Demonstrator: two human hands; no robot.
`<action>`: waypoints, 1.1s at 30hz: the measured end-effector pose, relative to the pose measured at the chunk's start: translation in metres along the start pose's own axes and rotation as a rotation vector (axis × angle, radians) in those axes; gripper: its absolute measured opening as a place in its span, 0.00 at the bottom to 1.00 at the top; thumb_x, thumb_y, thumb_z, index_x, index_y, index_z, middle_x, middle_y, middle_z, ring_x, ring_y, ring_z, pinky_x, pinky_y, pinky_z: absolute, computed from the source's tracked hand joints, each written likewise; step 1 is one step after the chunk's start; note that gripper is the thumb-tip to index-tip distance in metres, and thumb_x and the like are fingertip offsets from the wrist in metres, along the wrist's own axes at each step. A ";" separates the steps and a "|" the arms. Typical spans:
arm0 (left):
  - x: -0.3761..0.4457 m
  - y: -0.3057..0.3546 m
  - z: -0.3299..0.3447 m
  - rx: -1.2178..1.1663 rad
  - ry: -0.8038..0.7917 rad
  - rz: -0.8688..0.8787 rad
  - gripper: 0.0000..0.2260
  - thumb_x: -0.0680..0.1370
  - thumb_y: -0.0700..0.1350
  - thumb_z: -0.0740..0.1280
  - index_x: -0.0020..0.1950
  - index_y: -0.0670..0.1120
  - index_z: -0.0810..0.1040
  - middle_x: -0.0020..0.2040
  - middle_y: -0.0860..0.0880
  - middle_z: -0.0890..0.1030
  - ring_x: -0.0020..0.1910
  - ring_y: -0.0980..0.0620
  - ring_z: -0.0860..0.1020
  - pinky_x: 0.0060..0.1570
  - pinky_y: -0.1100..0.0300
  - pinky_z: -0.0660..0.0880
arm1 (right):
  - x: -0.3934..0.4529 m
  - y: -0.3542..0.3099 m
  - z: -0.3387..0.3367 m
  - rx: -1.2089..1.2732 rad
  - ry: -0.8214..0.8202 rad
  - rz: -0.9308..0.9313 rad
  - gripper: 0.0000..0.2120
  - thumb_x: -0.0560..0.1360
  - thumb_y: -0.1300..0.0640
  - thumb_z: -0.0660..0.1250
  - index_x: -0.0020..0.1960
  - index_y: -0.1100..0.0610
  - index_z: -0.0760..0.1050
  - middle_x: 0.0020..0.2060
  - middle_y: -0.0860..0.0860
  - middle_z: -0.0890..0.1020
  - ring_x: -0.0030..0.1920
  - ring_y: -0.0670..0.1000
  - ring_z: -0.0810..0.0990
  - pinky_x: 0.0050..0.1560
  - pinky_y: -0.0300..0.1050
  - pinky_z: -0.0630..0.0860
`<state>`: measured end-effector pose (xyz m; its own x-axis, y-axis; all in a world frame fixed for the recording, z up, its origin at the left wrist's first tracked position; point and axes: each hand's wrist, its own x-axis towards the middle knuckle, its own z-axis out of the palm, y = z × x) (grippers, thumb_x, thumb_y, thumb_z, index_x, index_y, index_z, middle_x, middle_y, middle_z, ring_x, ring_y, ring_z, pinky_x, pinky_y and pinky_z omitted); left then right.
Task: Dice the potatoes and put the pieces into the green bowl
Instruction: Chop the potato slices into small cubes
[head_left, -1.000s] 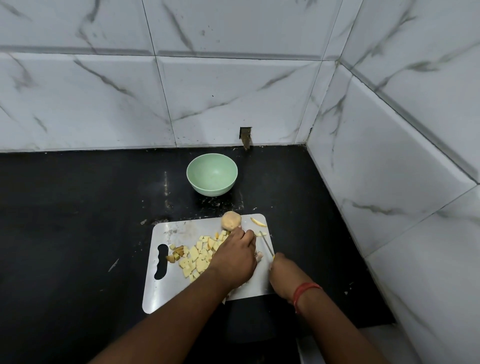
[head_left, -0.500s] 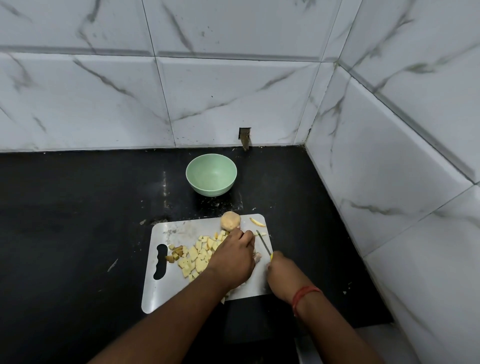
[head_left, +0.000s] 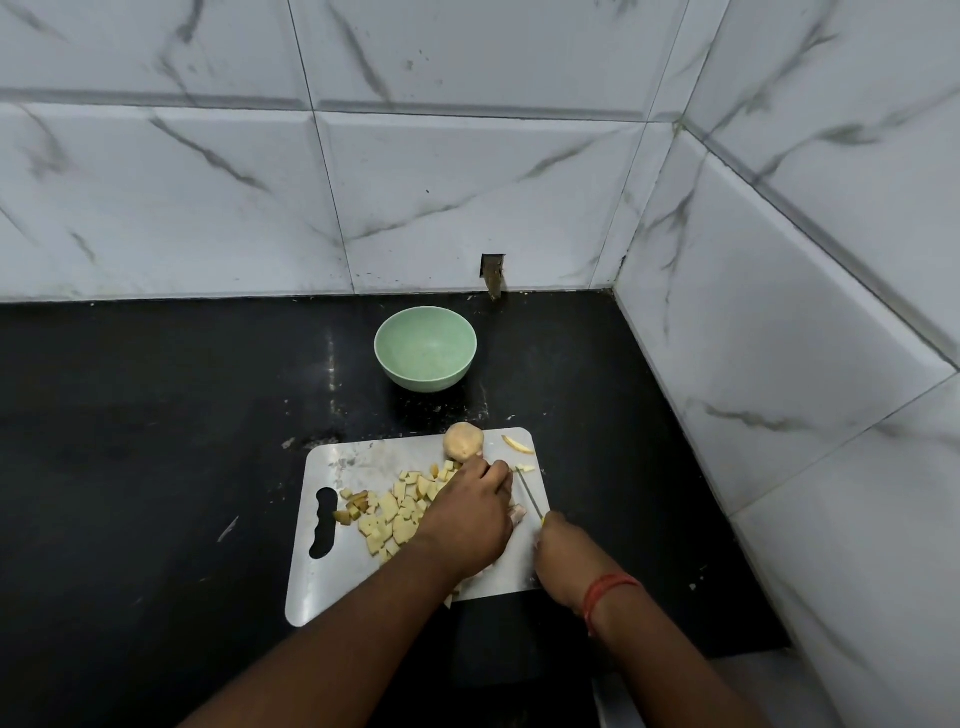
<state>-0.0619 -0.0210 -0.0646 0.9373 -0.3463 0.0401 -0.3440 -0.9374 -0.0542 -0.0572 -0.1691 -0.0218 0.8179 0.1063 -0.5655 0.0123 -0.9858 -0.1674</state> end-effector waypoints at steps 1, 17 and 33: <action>0.000 0.000 0.000 0.004 0.006 -0.002 0.30 0.84 0.57 0.49 0.68 0.36 0.77 0.59 0.45 0.76 0.55 0.44 0.71 0.69 0.47 0.68 | 0.000 0.001 0.000 0.013 -0.001 0.001 0.16 0.80 0.62 0.57 0.68 0.62 0.65 0.60 0.58 0.78 0.57 0.54 0.80 0.50 0.43 0.73; -0.004 -0.002 0.002 -0.128 0.090 -0.084 0.29 0.82 0.58 0.55 0.73 0.39 0.73 0.65 0.47 0.73 0.63 0.46 0.71 0.70 0.52 0.69 | -0.002 -0.009 -0.004 0.061 0.020 -0.006 0.15 0.79 0.63 0.56 0.65 0.61 0.66 0.59 0.59 0.78 0.57 0.56 0.80 0.49 0.44 0.73; -0.008 0.000 -0.004 -0.067 0.079 -0.113 0.27 0.81 0.59 0.56 0.65 0.41 0.80 0.58 0.48 0.78 0.61 0.46 0.73 0.71 0.51 0.66 | -0.002 -0.013 -0.005 0.029 0.017 -0.045 0.15 0.79 0.63 0.57 0.65 0.62 0.66 0.60 0.59 0.78 0.59 0.57 0.79 0.54 0.45 0.73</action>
<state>-0.0693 -0.0188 -0.0609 0.9639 -0.2375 0.1204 -0.2418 -0.9701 0.0222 -0.0559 -0.1570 -0.0140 0.8267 0.1477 -0.5429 0.0328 -0.9759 -0.2157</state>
